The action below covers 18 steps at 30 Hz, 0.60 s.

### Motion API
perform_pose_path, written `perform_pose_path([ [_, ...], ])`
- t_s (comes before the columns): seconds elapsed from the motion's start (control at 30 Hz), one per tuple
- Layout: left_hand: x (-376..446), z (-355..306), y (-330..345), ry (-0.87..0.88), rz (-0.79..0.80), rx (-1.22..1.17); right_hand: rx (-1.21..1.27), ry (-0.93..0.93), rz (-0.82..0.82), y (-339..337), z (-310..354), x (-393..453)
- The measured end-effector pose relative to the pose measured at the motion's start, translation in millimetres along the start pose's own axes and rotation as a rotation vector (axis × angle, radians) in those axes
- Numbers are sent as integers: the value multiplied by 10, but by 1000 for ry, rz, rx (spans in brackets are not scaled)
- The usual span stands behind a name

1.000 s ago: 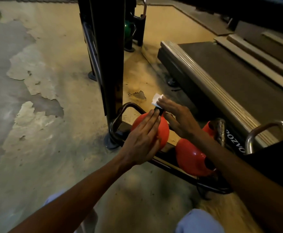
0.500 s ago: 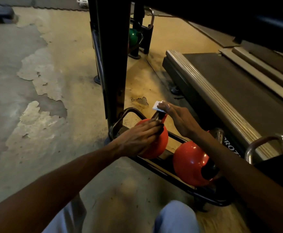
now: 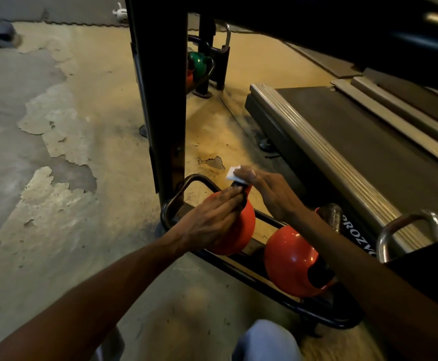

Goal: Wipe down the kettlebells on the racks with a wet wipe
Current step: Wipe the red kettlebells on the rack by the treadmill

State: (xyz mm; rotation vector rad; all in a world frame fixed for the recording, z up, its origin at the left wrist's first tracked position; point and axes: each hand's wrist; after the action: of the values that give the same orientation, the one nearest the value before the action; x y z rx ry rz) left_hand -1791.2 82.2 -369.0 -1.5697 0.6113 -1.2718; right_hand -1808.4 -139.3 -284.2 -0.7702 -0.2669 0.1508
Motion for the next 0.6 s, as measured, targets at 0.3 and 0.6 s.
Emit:
perform_pose_path([
  [0.3,14,-22,-45,-15,33,-25,59,79,-124,118,-63,47],
  [0.6,275,-43,-282,-189,101,-239,830,665,-243,156,174,182],
])
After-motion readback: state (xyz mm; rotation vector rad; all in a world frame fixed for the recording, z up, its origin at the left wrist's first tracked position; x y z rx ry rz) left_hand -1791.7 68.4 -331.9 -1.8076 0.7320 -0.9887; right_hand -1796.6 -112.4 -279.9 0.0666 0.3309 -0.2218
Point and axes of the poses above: each hand's wrist, its own x-axis towards the middle knuckle, its own y-axis out of the palm, z = x × y, and after that the axes turned 1 degree about z, right-handed
